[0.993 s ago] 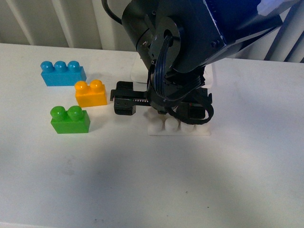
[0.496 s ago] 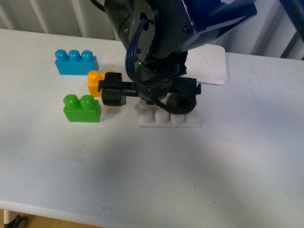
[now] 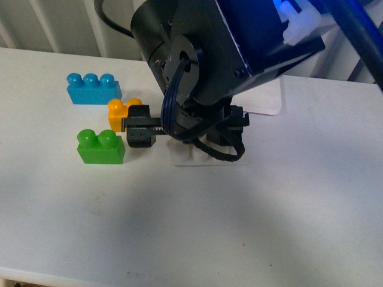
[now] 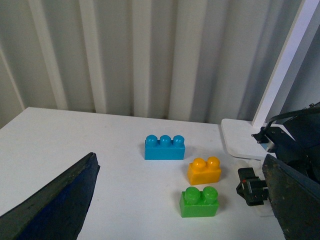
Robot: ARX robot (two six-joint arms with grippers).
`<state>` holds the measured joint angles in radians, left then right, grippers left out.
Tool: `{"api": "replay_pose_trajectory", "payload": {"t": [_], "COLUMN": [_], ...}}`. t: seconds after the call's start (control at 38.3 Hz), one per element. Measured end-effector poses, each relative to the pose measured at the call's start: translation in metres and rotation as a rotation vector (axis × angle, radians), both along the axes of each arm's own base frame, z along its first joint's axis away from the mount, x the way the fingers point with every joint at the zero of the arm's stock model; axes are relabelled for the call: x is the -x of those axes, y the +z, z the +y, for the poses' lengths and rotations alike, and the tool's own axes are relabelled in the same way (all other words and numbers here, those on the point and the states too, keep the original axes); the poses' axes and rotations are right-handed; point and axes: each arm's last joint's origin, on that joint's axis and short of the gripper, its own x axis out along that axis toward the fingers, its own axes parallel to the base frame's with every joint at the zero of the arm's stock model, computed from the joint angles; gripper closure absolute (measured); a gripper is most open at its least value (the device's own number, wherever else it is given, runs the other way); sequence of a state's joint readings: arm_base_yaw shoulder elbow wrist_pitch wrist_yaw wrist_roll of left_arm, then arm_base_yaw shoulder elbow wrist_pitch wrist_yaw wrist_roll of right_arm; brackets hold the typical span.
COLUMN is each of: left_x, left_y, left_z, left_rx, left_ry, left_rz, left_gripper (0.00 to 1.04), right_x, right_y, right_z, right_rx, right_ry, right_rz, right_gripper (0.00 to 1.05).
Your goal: Insert yellow block into base center
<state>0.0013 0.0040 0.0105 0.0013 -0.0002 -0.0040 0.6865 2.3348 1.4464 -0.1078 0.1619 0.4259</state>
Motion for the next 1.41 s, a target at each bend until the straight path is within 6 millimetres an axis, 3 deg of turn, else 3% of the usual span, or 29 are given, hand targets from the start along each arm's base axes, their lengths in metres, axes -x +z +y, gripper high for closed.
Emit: {"api": "replay_pose_trajectory", "payload": {"t": [0.34,0.76,0.94,1.15,1.41], "left_x": [0.000,0.000,0.000,0.000,0.000], "left_y": [0.000,0.000,0.000,0.000,0.000], "left_z": [0.000,0.000,0.000,0.000,0.000], "left_rx": [0.000,0.000,0.000,0.000,0.000], "left_ry": [0.000,0.000,0.000,0.000,0.000], "left_rz": [0.000,0.000,0.000,0.000,0.000], "left_gripper": [0.06,0.06,0.06,0.06,0.06], "right_x": [0.014,0.018,0.009,-0.001,0.015], "right_y": [0.007,0.009,0.040,0.061,0.093], "right_z": [-0.003,-0.018,-0.046,-0.094,-0.166], "right_rx": [0.073,0.004,-0.109,-0.166,-0.206], "right_ry": [0.069,0.013,-0.083,-0.210,-0.314], "right_rz": [-0.155,-0.141,-0.236,-0.279,-0.358], "right_gripper": [0.09,0.09,0.09,0.09,0.09]}}
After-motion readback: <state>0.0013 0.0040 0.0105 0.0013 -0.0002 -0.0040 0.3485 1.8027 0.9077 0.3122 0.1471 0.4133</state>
